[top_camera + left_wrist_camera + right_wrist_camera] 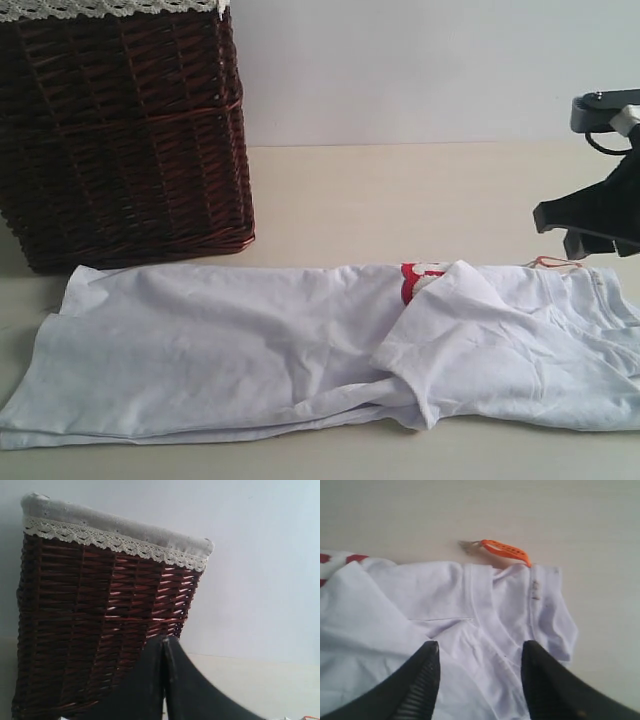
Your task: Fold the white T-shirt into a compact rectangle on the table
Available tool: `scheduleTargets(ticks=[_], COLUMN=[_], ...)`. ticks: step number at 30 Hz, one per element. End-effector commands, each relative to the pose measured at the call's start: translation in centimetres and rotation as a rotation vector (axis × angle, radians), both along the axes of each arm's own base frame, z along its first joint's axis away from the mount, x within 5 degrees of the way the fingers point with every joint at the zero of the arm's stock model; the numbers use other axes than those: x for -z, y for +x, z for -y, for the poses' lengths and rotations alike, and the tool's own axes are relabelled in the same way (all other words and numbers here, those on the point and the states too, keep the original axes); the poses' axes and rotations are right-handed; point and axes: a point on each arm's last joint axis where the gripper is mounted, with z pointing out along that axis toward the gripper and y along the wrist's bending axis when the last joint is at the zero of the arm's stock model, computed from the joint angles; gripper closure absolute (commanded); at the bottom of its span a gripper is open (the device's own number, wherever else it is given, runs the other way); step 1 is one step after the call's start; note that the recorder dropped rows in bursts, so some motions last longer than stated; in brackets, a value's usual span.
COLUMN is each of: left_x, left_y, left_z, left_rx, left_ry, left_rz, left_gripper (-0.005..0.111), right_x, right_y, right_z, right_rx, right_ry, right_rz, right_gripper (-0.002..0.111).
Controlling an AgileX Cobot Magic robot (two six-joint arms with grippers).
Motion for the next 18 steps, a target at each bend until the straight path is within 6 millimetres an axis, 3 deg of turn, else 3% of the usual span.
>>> scheduleTargets(ticks=[1,7,9,12,14,18], left_x=[1.5,0.9,0.2,-0.6,-0.6,1.0], left_y=[0.9,3.6,4.8,6.9,8.3,11.7], left_z=[0.2,1.3,1.8,2.6,3.1,3.9], left_rx=[0.006,0.025,0.036,0.047,0.054,0.043], left_ry=[-0.061,-0.066,-0.029,0.003,0.019,0.074], left_rz=[-0.111,-0.391,-0.471,-0.583,-0.675,-0.856], left_gripper=[0.107,0.105,0.092,0.057,0.046,0.058], right_x=[-0.5,-0.6,-1.1,-1.9,-2.3,-2.5], right_y=[0.2,0.2,0.4,0.5,0.6,0.7], right_z=[-1.2,-1.8,-2.0,-2.2,-2.5,-3.0], right_rx=[-0.060,-0.106,-0.123,-0.159,-0.183,-0.208], right_ry=[0.100,0.161,0.170,0.188,0.213,0.264], right_rz=[0.042,0.033,0.031,0.019,0.021,0.032], right_gripper=[0.059,0.059,0.059,0.059,0.059,0.059])
